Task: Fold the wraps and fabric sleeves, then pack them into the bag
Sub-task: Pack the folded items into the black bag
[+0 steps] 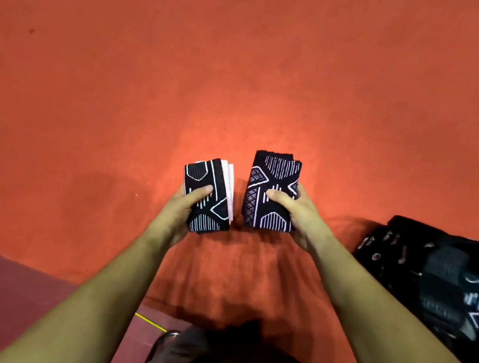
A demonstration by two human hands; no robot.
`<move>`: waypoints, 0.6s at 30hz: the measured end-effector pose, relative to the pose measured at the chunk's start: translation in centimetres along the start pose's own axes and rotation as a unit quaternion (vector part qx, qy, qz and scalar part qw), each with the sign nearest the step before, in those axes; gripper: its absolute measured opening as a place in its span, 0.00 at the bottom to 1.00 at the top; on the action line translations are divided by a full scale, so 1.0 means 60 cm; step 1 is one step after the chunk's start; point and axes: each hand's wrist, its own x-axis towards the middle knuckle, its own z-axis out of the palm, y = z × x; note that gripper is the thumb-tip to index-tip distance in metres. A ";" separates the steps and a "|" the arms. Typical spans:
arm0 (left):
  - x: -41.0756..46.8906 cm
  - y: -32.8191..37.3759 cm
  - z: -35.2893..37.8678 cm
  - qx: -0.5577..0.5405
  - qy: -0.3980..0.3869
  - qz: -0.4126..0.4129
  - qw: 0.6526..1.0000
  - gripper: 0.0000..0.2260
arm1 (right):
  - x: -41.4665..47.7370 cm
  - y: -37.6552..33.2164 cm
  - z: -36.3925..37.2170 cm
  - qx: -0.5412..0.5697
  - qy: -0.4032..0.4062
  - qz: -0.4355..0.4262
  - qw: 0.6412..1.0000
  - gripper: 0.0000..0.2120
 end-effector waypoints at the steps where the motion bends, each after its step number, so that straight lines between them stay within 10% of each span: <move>1: -0.012 0.003 0.035 0.010 -0.015 0.001 1.000 0.19 | -0.027 -0.010 -0.020 0.005 0.004 -0.011 1.000 0.19; 18: -0.202 -0.153 0.569 0.094 -0.133 -0.042 0.986 0.05 | -0.438 -0.056 -0.470 0.135 0.111 -0.109 0.979 0.22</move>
